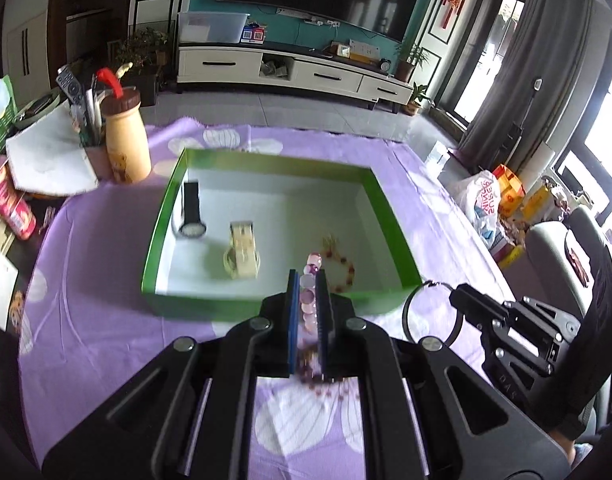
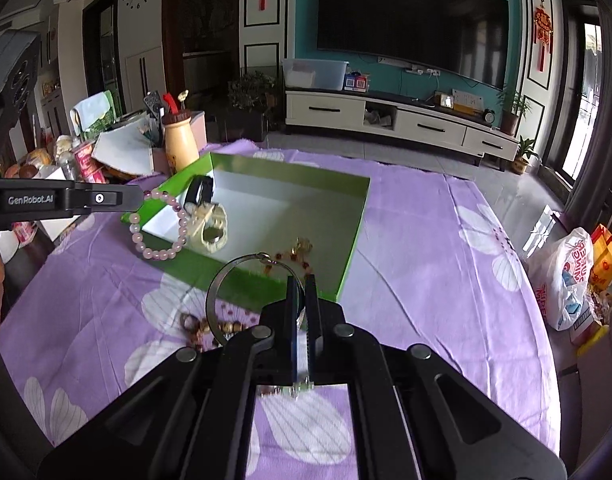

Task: Organize jewelry
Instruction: 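Carry the silver bangle and pink bracelet into the green box and release both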

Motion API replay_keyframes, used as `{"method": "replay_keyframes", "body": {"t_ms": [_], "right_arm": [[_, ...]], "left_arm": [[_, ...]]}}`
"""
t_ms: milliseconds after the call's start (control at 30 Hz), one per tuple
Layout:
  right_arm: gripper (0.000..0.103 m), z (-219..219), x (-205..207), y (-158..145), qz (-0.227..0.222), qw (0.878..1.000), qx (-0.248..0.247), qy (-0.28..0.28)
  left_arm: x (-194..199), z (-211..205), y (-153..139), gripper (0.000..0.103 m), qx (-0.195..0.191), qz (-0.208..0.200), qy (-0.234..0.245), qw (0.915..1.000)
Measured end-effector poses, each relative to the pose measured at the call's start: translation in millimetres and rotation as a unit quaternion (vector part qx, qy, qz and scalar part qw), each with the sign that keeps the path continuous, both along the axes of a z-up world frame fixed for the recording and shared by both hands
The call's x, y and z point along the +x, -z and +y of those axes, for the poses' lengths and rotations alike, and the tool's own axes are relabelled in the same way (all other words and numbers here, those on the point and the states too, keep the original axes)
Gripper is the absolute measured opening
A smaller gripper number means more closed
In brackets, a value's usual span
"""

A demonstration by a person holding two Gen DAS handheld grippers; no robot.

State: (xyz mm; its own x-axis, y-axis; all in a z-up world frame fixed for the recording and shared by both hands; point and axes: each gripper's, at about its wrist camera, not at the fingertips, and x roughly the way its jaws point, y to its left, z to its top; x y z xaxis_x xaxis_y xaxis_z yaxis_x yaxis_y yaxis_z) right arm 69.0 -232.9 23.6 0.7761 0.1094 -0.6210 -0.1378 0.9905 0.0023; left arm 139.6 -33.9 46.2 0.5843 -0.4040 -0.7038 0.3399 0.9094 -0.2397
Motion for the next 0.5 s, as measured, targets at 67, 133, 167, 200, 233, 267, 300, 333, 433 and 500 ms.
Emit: {"method": "replay_keyframes", "body": {"t_ms": [67, 133, 167, 200, 233, 267, 300, 333, 433, 500], "right_arm": [[0.003, -0.9, 11.7, -3.0, -0.002, 1.000, 0.001, 0.000], [0.003, -1.8, 19.1, -4.4, -0.003, 1.000, 0.000, 0.000], [0.003, -2.8, 24.6, -5.1, -0.003, 1.000, 0.001, -0.001], [0.003, -3.3, 29.6, -5.6, -0.003, 1.000, 0.001, -0.001], [0.003, -3.7, 33.2, -5.6, -0.003, 1.000, 0.000, 0.000], [0.003, -4.3, 39.0, -5.6, -0.003, 1.000, 0.000, 0.001], [0.003, -4.2, 44.6, -5.1, -0.001, 1.000, 0.001, 0.001], [0.003, -5.2, 50.1, -4.8, 0.000, 1.000, 0.002, 0.002], [0.003, -3.6, 69.9, -2.9, 0.006, 1.000, -0.004, 0.001], [0.003, -3.2, 80.3, -0.6, 0.010, 1.000, -0.008, 0.003]], "left_arm": [[11.7, -3.3, -3.0, 0.007, 0.001, 0.001, -0.003, 1.0000], [26.4, -8.4, -5.8, 0.007, 0.005, 0.001, -0.003, 1.0000], [30.7, -10.0, -5.9, 0.007, 0.007, 0.002, -0.004, 1.0000], [38.9, -12.8, -5.7, 0.007, 0.009, 0.004, -0.006, 0.9999], [43.1, -15.0, -5.2, 0.007, 0.011, 0.005, -0.006, 0.9999], [50.1, -17.6, -4.2, 0.007, 0.014, 0.007, -0.007, 0.9999], [55.2, -19.0, -3.0, 0.007, 0.016, 0.008, -0.008, 0.9998], [60.6, -20.9, -1.9, 0.007, 0.019, 0.009, -0.010, 0.9997], [76.3, -27.3, 3.6, 0.007, 0.030, 0.016, -0.014, 0.9993], [86.0, -31.6, 8.9, 0.007, 0.038, 0.022, -0.018, 0.9989]]}}
